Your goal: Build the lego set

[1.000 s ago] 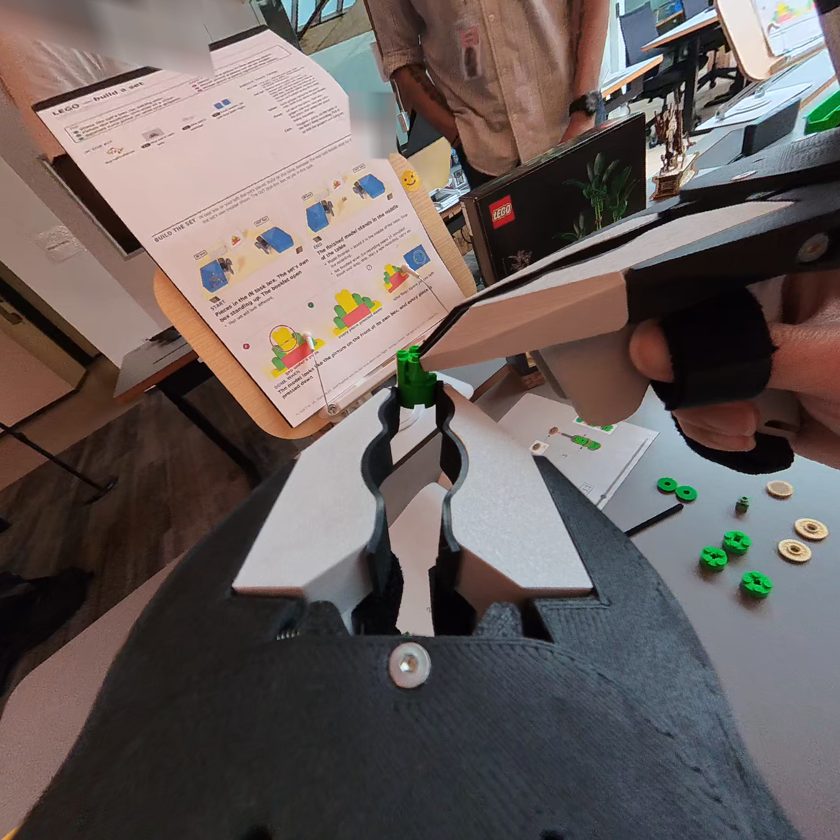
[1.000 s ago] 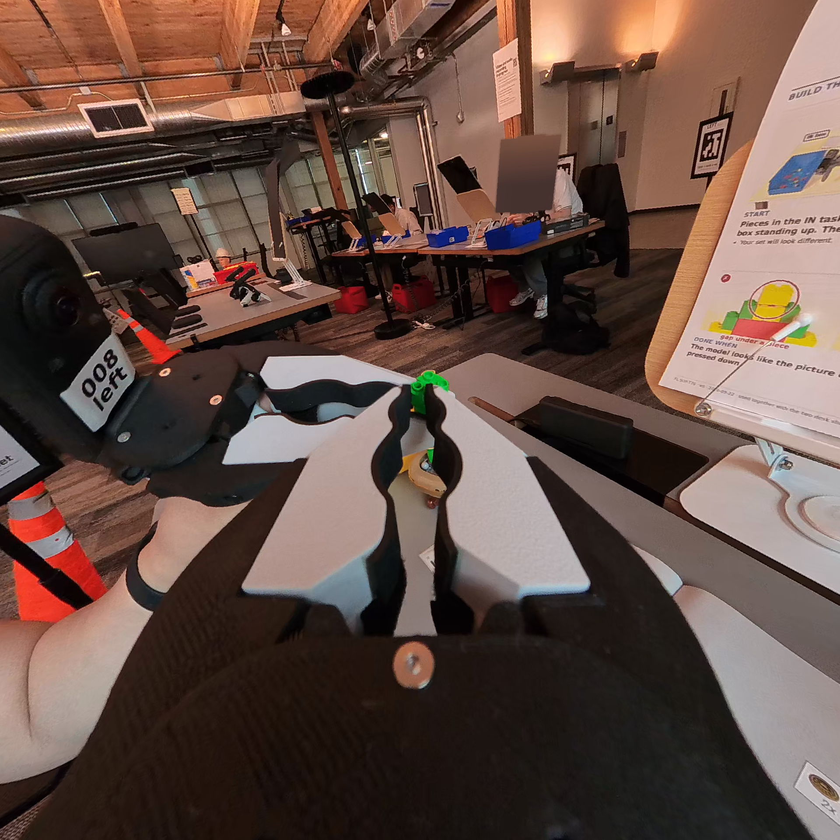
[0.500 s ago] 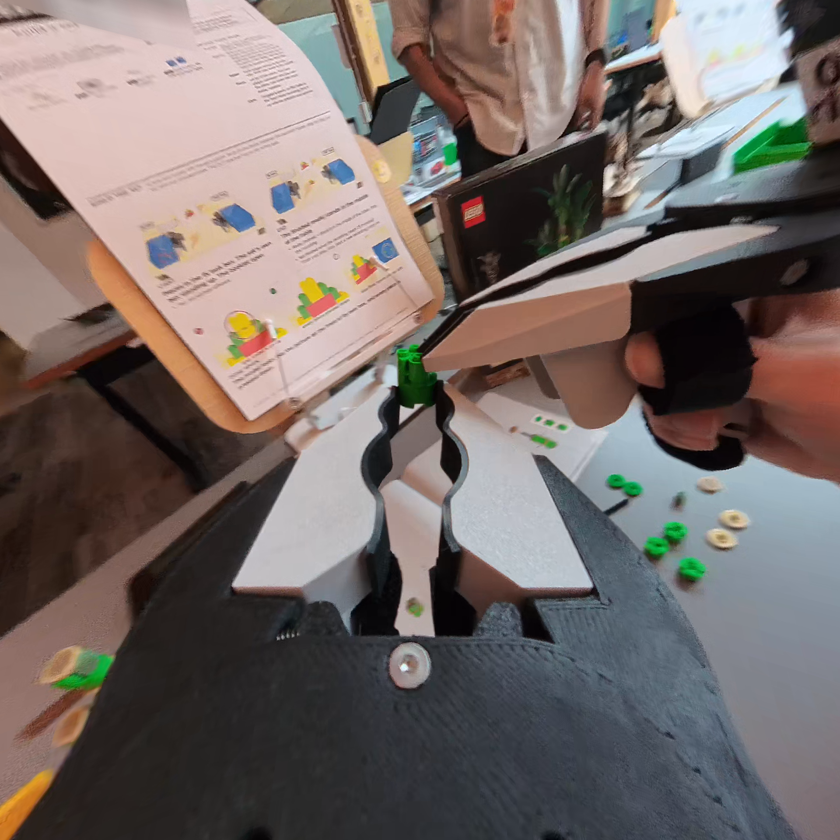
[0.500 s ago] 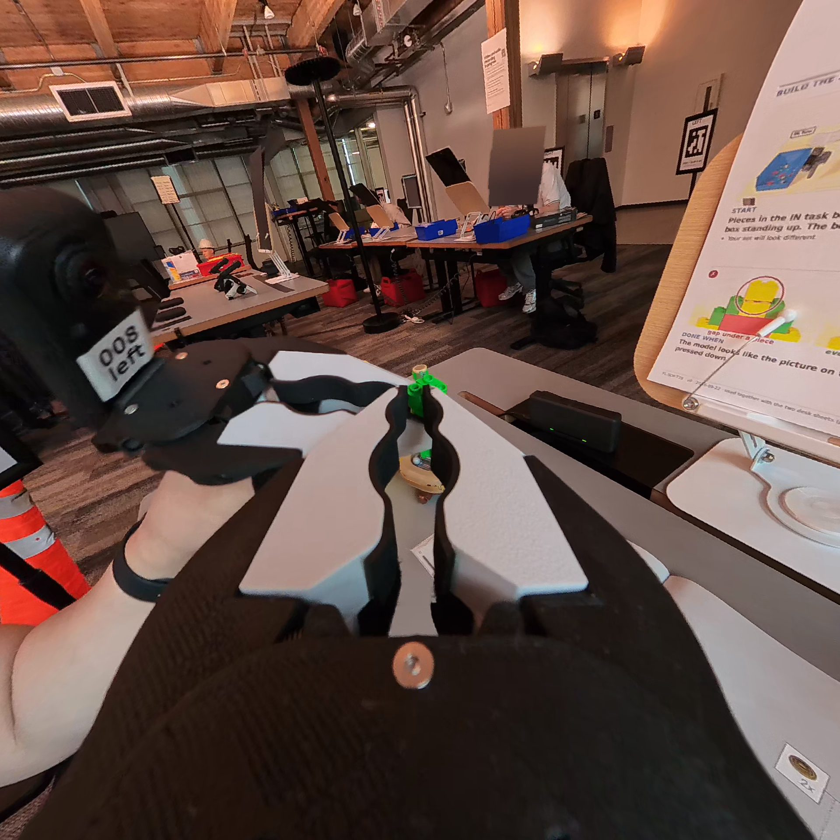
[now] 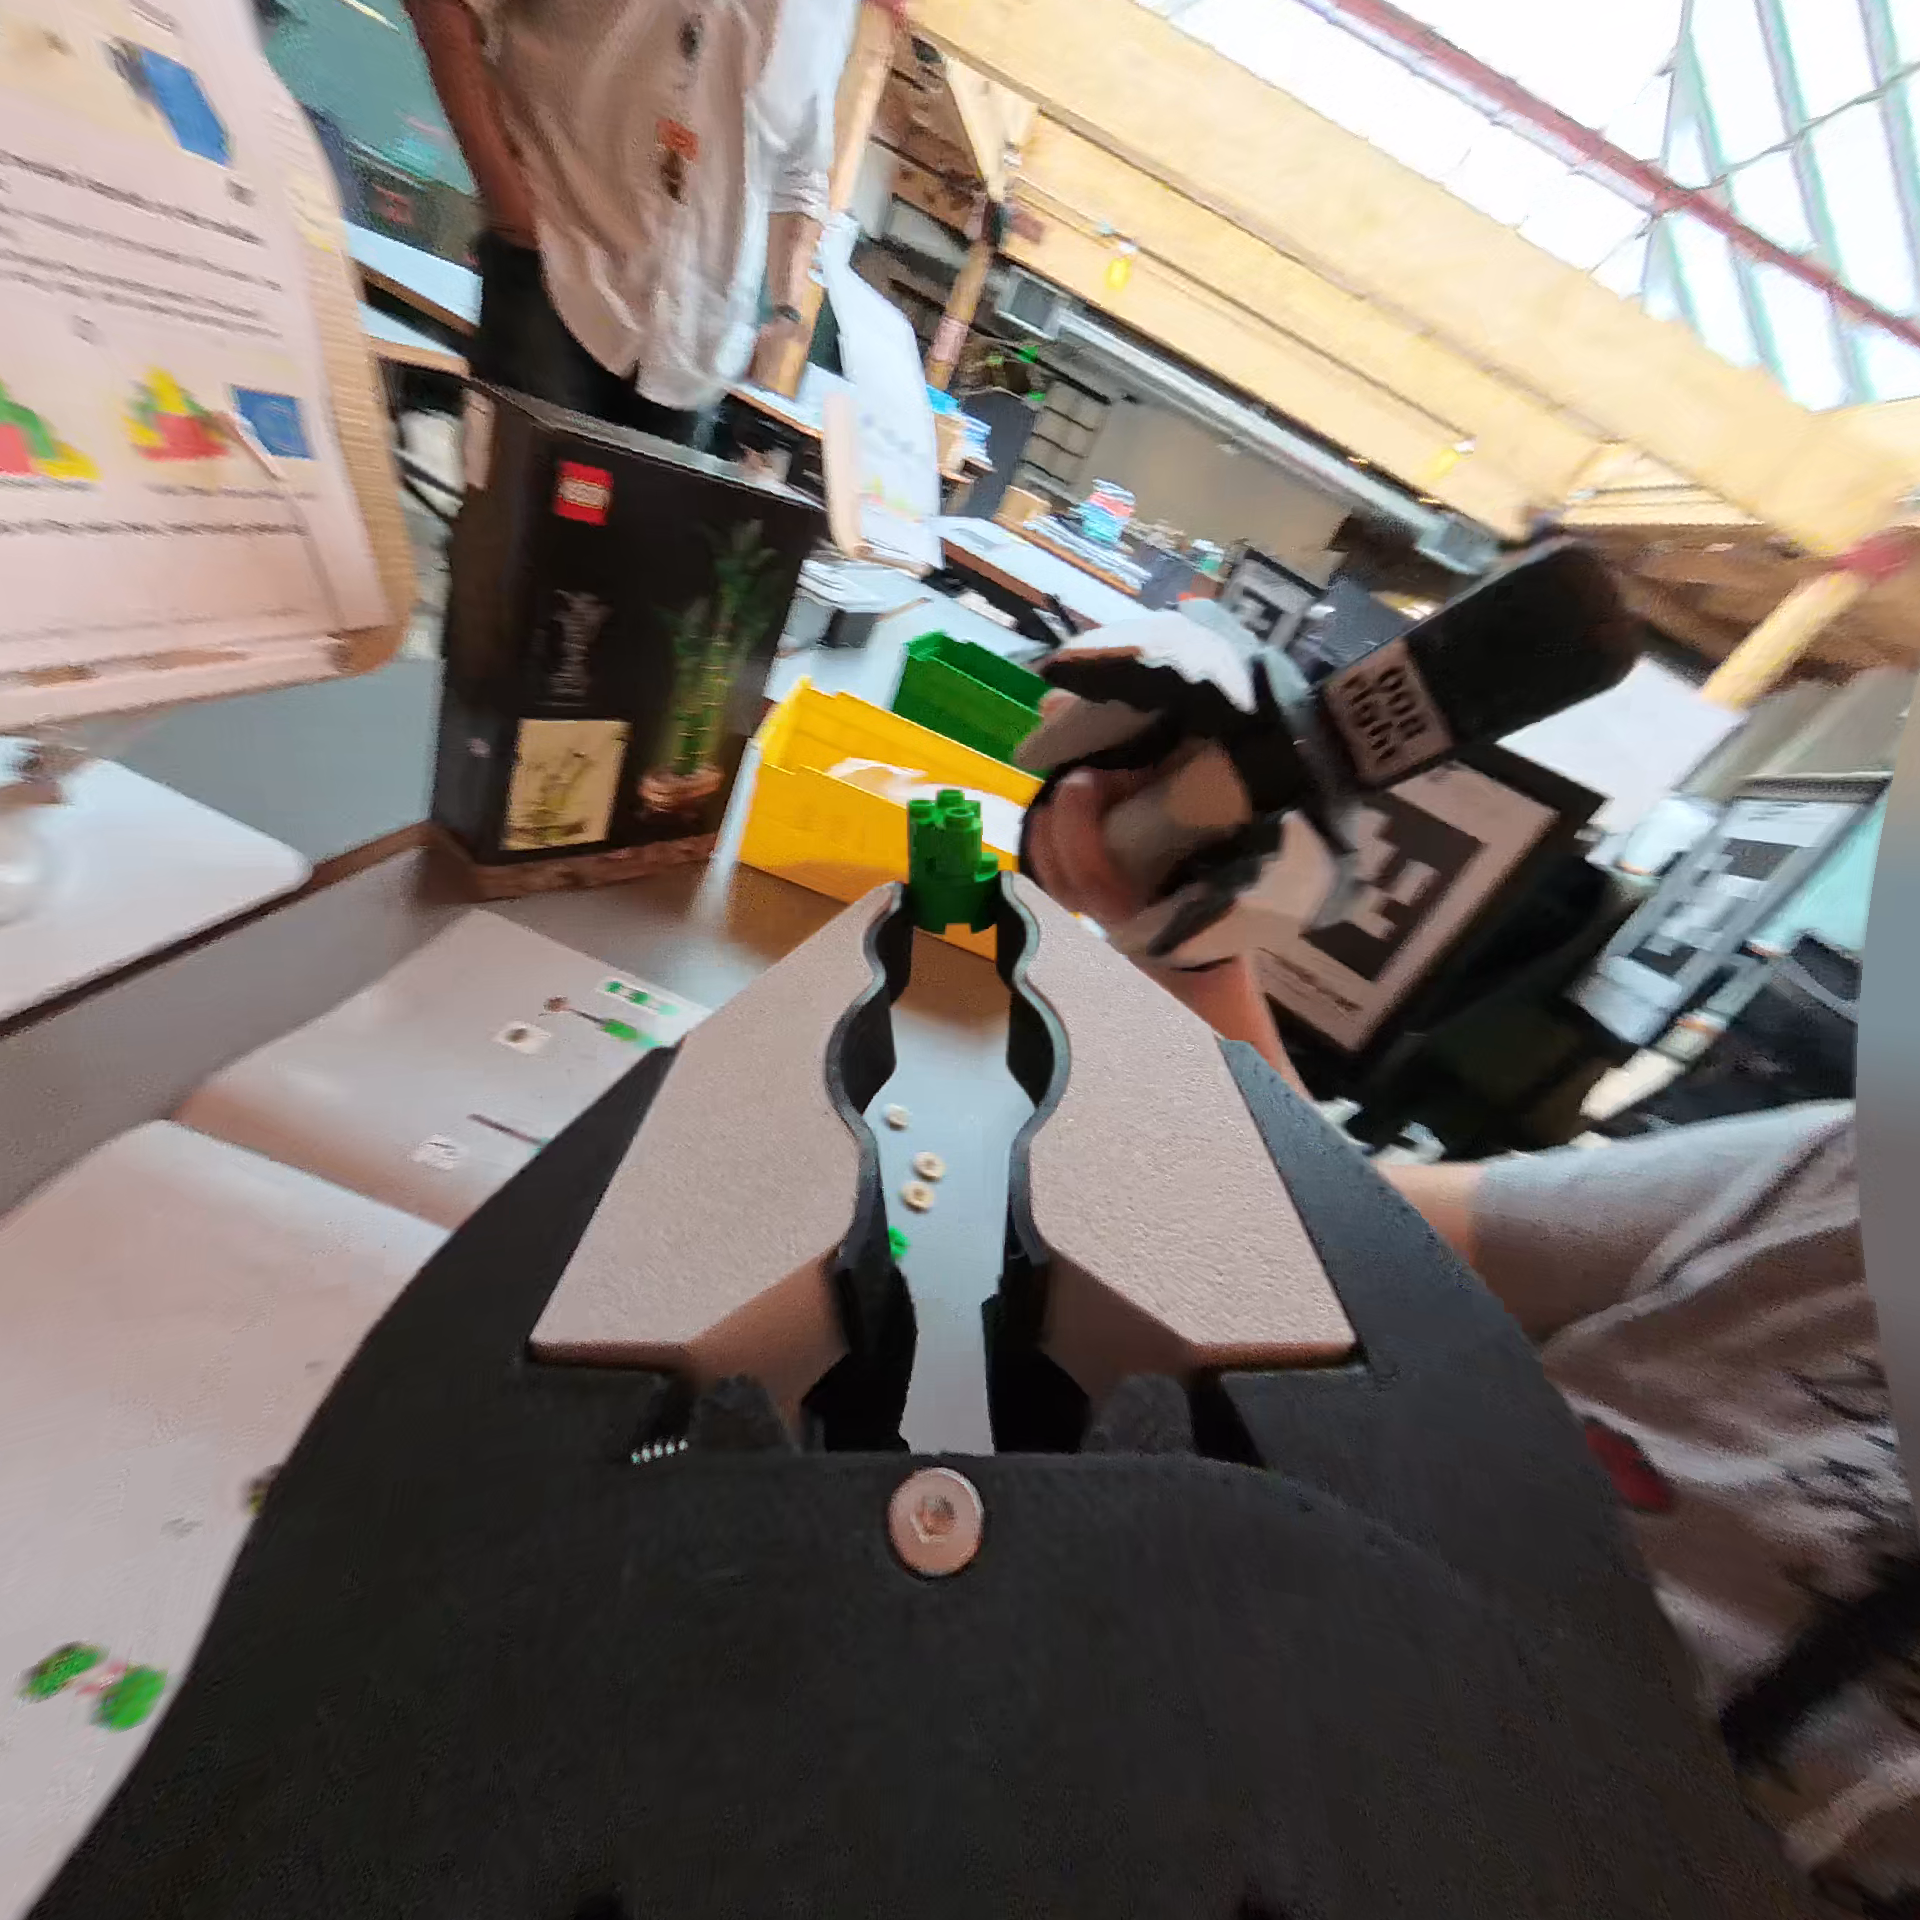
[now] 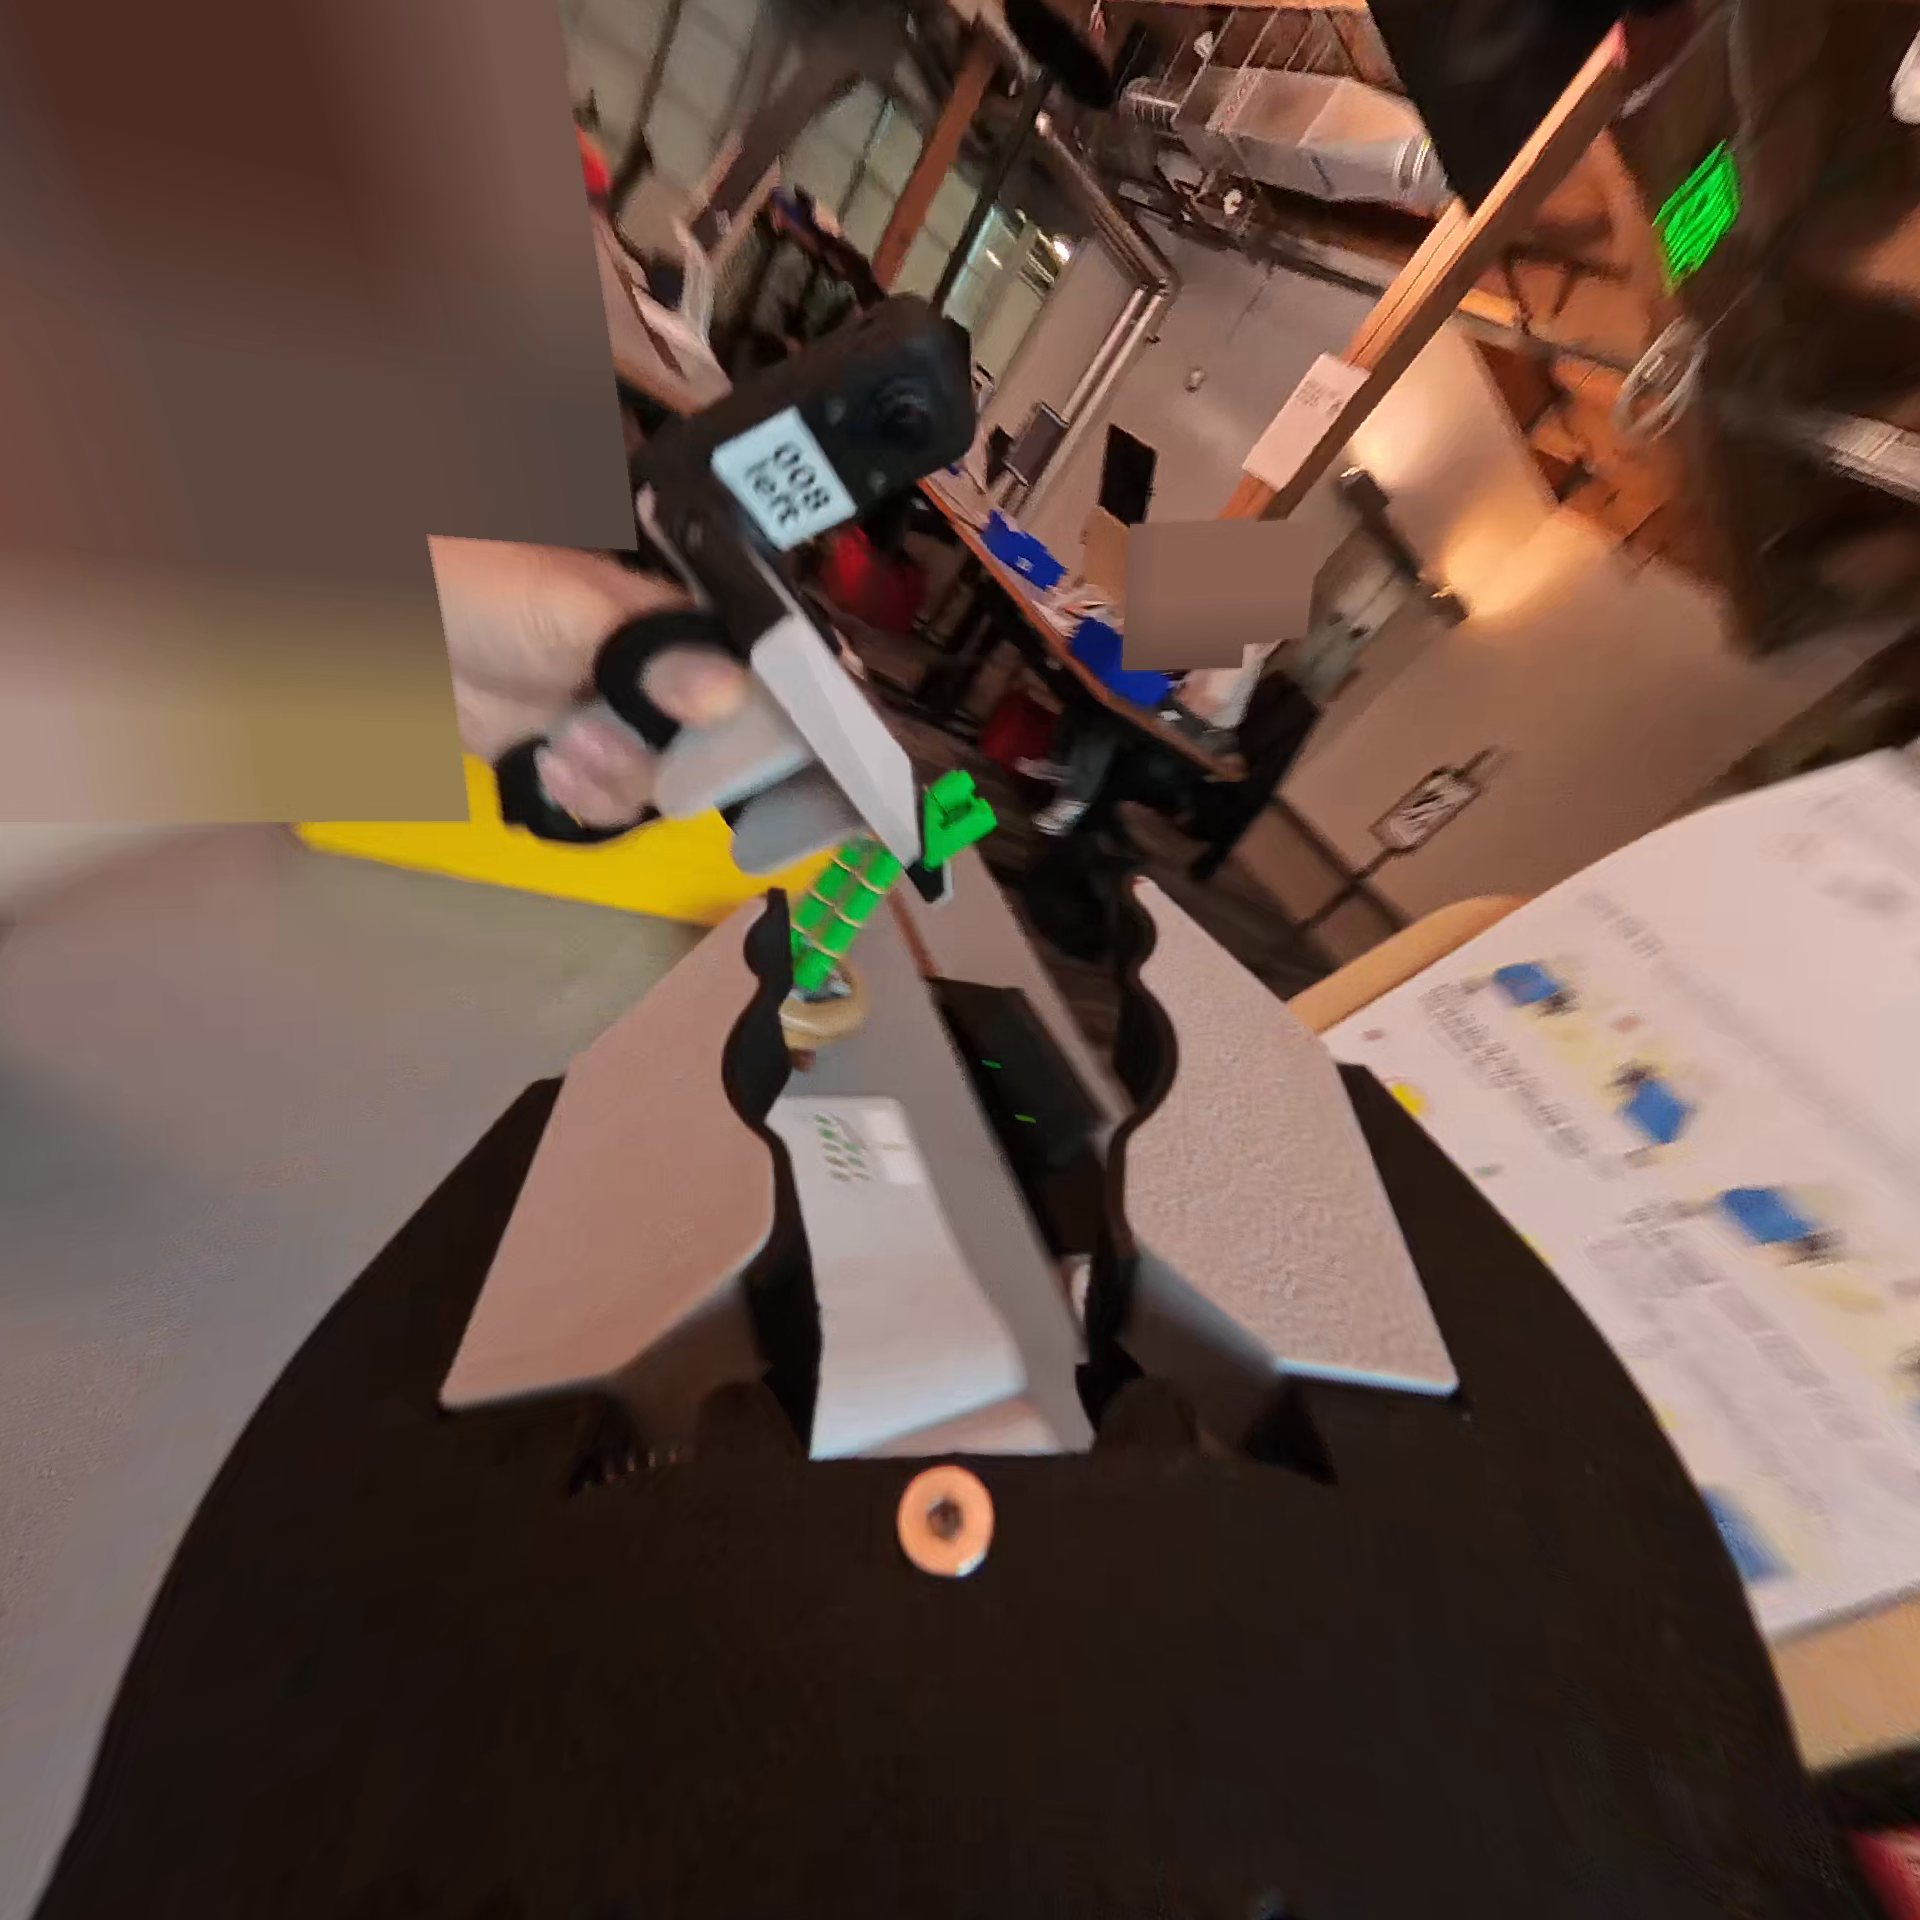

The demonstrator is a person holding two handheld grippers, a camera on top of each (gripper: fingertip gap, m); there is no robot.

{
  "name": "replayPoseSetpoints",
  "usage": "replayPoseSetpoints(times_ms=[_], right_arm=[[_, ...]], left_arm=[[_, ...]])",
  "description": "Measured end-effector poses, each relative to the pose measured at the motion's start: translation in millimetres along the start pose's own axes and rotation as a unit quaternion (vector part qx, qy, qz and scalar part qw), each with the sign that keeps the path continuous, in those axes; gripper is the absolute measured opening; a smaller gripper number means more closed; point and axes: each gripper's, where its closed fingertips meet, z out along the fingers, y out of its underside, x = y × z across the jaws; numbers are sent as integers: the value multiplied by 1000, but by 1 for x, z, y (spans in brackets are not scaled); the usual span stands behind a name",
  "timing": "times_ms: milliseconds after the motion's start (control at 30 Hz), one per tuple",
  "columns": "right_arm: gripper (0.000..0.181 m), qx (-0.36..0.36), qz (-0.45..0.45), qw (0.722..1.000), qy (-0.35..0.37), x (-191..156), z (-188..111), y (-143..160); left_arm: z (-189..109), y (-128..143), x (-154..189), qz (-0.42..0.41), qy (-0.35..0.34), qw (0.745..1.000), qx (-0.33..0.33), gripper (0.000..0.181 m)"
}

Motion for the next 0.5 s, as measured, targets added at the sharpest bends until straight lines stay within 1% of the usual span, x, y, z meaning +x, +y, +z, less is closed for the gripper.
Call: replayPoseSetpoints(times_ms=[67, 133, 300, 400, 500], right_arm=[[63, -17, -106, 994, 21, -9, 4, 1], [63, -28, -154, 988, 19, -20, 11, 0], [54, -30, -190, 981, 4, -36, 20, -4], [46, -42, -201, 979, -5, -40, 21, -1], [40, -29, -201, 979, -9, -44, 20, -6]], left_arm=[[-4, 10, 12, -27, 51, 998, -31, 14], [-7, 15, 19, -40, 77, 995, -46, 14], [-9, 29, 34, -59, 130, 986, -89, 14], [-8, 30, 45, -64, 166, 980, -93, 14], [-7, 31, 53, -68, 193, 974, -95, 14]])
